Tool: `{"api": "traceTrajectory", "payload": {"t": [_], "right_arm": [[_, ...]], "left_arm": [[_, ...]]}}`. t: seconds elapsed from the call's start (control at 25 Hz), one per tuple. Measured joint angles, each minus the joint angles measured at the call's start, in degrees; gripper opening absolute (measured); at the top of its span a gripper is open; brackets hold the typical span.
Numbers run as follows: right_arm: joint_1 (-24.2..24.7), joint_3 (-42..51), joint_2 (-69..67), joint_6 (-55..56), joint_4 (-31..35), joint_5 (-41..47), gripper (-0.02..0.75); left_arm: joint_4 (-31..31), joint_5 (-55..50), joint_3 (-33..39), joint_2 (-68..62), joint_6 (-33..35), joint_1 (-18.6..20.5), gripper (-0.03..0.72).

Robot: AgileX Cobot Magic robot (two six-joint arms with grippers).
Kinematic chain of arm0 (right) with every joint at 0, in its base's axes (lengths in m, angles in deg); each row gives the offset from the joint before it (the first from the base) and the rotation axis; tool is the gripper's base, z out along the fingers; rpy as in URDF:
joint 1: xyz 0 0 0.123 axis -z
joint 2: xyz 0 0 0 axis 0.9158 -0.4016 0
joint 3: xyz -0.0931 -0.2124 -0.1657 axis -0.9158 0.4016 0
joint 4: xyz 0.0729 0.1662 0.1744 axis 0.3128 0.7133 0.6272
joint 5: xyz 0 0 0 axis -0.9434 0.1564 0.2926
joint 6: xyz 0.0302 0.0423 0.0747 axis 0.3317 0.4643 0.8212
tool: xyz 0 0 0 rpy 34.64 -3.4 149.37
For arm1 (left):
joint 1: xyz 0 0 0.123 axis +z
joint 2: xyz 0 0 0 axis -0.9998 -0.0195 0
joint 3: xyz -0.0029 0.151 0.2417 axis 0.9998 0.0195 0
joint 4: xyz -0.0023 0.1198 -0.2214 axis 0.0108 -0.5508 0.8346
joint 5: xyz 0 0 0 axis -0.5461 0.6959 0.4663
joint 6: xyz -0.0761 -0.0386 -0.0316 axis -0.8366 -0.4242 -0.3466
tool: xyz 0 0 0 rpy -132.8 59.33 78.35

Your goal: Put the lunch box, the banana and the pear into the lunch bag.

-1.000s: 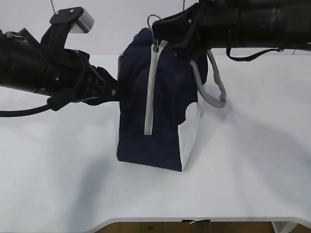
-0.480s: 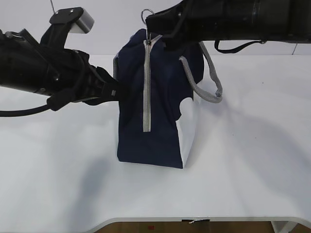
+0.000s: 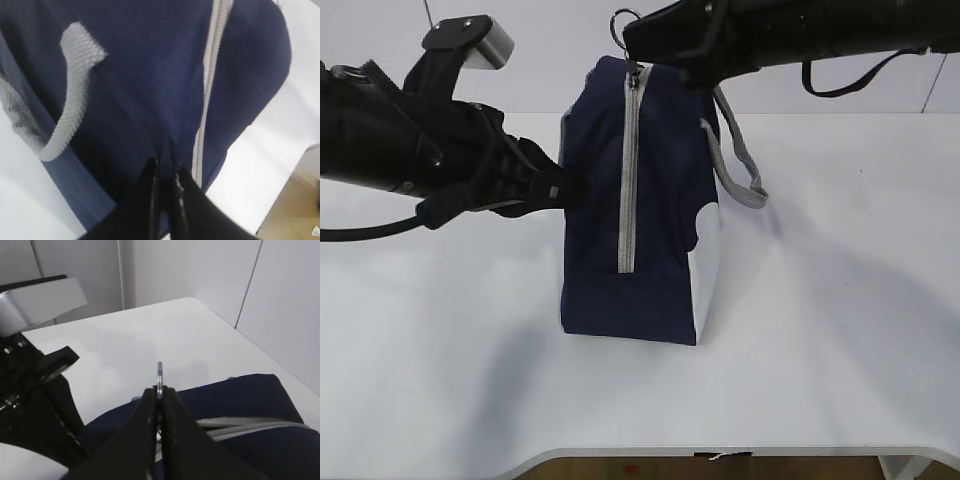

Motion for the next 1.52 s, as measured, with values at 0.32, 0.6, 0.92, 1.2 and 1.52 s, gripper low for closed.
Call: {"api": "traceTrajectory", "payload": {"t": [0.32, 0.6, 0.92, 1.2, 1.52], "right_arm": [[0.00, -0.24, 1.47, 5.43, -7.86, -0.92, 0.006], [0.00, -0.86, 0.19, 5.07, -5.71, -5.33, 0.006], [0.00, -3.29, -3.88, -1.33, 3.68, -8.06, 0.006], [0.60, -5.75, -7.07, -4.73, 10.37, -10.95, 0.006], [1.51, -11.12, -11.56, -4.95, 11.44, -11.07, 0.006]], "left_arm": [[-0.26, -0.59, 0.00, 0.00, 0.00, 0.00, -0.003], [-0.26, -0.69, 0.00, 0.00, 0.00, 0.00, -0.004], [-0.34, -0.92, 0.00, 0.00, 0.00, 0.00, -0.004], [-1.13, -1.79, 0.00, 0.00, 0.00, 0.00, -0.004], [-2.25, -2.56, 0.00, 0.00, -0.47, 0.00, -0.004]]}}
